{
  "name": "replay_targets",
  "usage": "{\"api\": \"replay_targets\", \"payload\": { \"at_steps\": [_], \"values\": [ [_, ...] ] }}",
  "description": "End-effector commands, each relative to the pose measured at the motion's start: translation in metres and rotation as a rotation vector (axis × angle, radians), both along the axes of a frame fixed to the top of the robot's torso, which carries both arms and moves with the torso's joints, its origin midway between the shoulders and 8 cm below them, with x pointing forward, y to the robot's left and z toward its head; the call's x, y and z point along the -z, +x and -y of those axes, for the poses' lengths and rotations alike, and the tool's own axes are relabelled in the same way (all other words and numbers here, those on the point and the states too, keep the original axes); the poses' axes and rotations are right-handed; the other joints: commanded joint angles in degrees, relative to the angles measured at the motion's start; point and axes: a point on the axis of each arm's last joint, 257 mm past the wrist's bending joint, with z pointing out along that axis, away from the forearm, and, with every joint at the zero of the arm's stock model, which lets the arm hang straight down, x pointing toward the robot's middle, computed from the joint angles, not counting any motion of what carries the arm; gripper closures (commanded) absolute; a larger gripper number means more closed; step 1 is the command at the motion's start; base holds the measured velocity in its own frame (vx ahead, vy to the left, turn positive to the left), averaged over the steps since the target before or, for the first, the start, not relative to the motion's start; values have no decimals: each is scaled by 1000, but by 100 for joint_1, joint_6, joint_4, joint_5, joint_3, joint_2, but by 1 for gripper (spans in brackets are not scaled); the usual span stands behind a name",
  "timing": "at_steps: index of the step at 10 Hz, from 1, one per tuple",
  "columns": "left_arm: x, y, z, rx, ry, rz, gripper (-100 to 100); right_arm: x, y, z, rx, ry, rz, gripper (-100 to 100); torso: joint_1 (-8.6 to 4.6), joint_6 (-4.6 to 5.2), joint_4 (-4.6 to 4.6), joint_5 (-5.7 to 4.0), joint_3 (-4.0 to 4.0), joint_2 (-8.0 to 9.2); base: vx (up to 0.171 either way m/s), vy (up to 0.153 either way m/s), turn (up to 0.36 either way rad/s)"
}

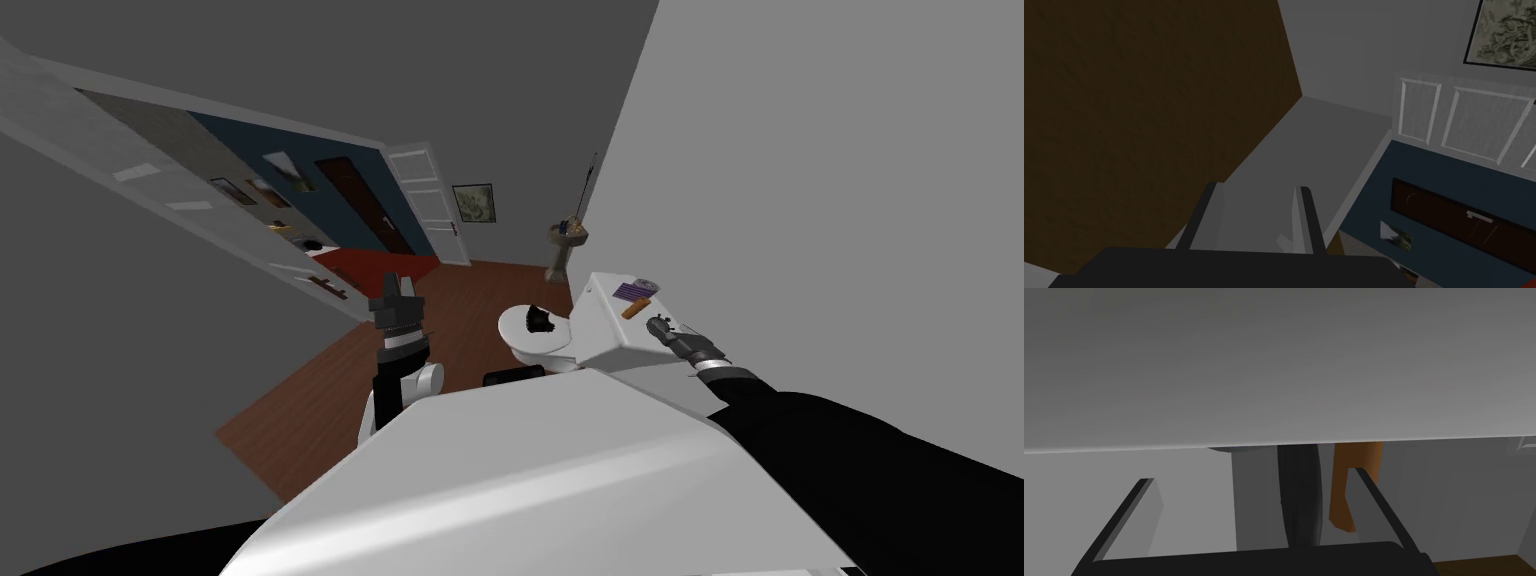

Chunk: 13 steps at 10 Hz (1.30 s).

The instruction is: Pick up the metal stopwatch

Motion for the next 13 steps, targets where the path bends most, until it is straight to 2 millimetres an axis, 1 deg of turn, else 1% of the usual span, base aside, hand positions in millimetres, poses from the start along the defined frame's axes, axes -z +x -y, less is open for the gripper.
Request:
{"api": "replay_targets", "payload": {
  "at_steps": [1, 2, 3, 4, 5, 6, 7, 10, 11, 12, 13],
  "values": [
    [0, 0, 0, 0, 0, 0, 0, 10, -16, 11, 32, 7, -20, -100, 0, 0, 0, 0, 0, 0, -3, 2, 32],
    [0, 0, 0, 0, 0, 0, 0, 8, -39, 26, 60, 13, -12, -100, -13, 3, 0, -4, 0, 0, -13, 72, 290],
    [0, 0, 0, 0, 0, 0, 0, 7, -52, 39, 87, 6, -15, -100, 7, -4, 1, 0, 1, 2, -5, 86, 347],
    [0, 0, 0, 0, 0, 0, 0, 9, -61, 48, 111, 6, -22, -100, 13, -3, 0, 4, 0, -1, -7, 26, 176],
    [0, 0, 0, 0, 0, 0, 0, 5, -78, 55, 131, 12, -9, -100, -4, 0, 0, 0, 0, 0, -7, 83, 432],
    [0, 0, 0, 0, 0, 0, 0, -2, -85, 63, 143, -1, -1, -100, 13, -7, 0, 2, 0, -2, 5, 73, 347],
    [0, 0, 0, 0, 0, 0, 0, -9, -91, 68, 148, -12, 7, -100, 12, -7, -1, 5, -4, -7, 14, 35, 102],
    [0, 0, 0, 0, 0, 0, 0, 7, -110, 79, 194, 9, -20, -100, -12, -2, -1, -2, -5, -8, 5, 6, -11],
    [0, 0, 0, 0, 0, 0, 0, -1, -132, 87, 220, 9, -1, -100, -20, 5, -1, -6, -1, -1, -4, 61, 324],
    [0, 0, 0, 0, 0, 0, 0, -5, -143, 94, 238, 2, 3, -100, -4, -3, 0, -3, 0, 0, 9, 77, 372],
    [0, 0, 0, 0, 0, 0, 0, -2, -156, 101, 262, 6, -2, -100, 3, 0, -1, 0, -2, -3, 16, 42, 174]
  ]
}}
